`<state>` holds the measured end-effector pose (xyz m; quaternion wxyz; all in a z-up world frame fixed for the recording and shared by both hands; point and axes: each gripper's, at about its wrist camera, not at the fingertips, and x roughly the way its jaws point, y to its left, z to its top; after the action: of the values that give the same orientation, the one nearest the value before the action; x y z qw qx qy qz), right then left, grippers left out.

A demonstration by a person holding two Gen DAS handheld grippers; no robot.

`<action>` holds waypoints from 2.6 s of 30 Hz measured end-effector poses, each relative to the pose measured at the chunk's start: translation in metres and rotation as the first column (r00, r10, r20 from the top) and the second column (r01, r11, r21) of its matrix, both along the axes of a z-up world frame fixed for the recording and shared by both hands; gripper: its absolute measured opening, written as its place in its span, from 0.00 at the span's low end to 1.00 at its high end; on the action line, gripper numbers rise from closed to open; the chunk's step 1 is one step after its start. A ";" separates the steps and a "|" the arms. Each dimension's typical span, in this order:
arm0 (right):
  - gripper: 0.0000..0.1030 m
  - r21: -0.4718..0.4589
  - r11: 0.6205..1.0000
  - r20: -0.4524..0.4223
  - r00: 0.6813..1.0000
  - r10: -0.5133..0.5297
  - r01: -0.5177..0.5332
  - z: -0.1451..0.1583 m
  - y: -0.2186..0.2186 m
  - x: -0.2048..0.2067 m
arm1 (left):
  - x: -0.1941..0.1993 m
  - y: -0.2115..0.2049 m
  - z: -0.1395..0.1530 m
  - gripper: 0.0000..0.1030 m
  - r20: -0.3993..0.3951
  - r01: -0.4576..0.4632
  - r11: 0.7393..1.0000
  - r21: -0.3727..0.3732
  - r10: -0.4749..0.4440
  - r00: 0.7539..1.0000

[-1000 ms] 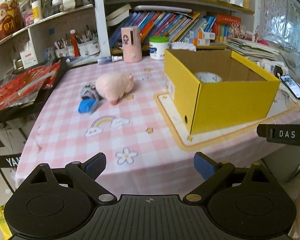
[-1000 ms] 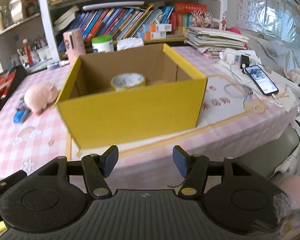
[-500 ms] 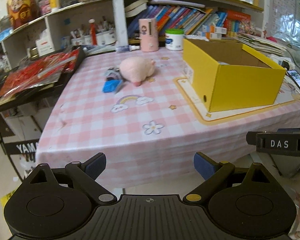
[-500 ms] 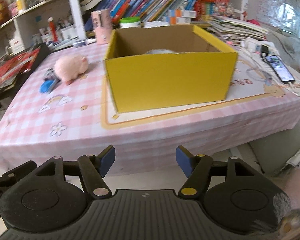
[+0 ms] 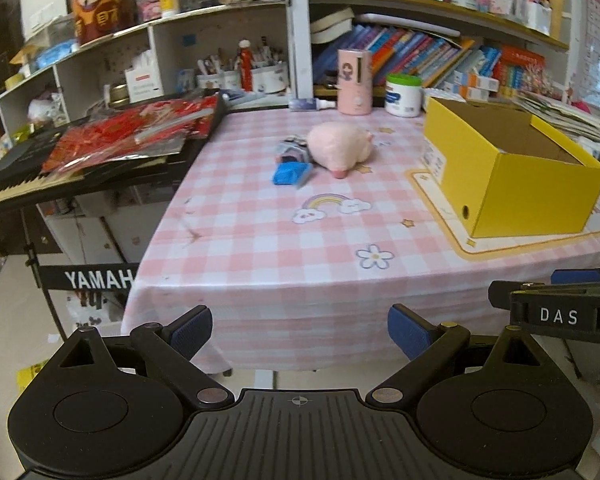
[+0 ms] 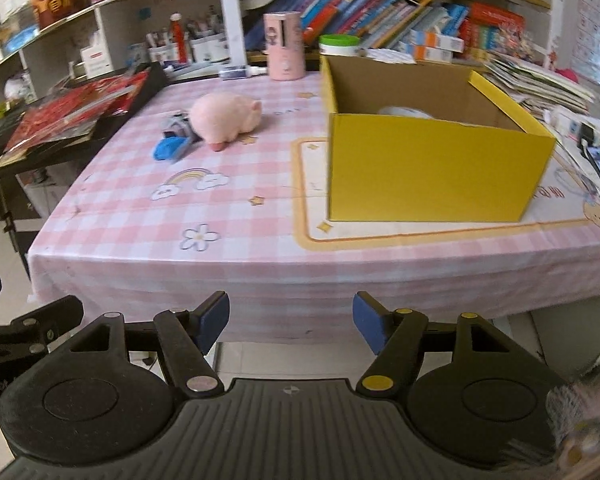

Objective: Organize objects
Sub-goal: 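Withdraw both tools from the box back toward the pig and stapler, then grasp the blue stapler with the left tool while the right tool grasps the pink plush pig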

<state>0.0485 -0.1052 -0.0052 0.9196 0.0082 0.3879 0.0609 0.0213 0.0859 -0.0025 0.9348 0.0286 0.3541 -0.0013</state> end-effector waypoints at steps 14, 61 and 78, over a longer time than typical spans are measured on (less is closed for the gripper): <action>0.65 -0.013 0.999 0.011 0.999 0.032 -0.032 0.004 0.020 0.010 | 0.006 0.016 0.000 0.93 0.001 -0.026 1.000 -0.014 0.026 1.000; 0.72 0.003 0.973 0.102 0.968 0.231 -0.233 0.030 0.058 0.248 | 0.197 0.015 -0.017 0.92 -0.026 -0.120 0.993 -0.018 0.119 0.993; 0.92 -0.005 0.943 -0.001 0.943 0.333 -0.333 0.015 0.075 0.325 | 0.286 0.003 -0.062 0.73 -0.095 -0.090 0.996 0.015 0.091 0.991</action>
<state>0.3737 -0.0297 0.0101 0.8961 -0.0599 0.3840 0.2144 0.3077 0.0891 -0.0642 0.9157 0.0172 0.3993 0.0417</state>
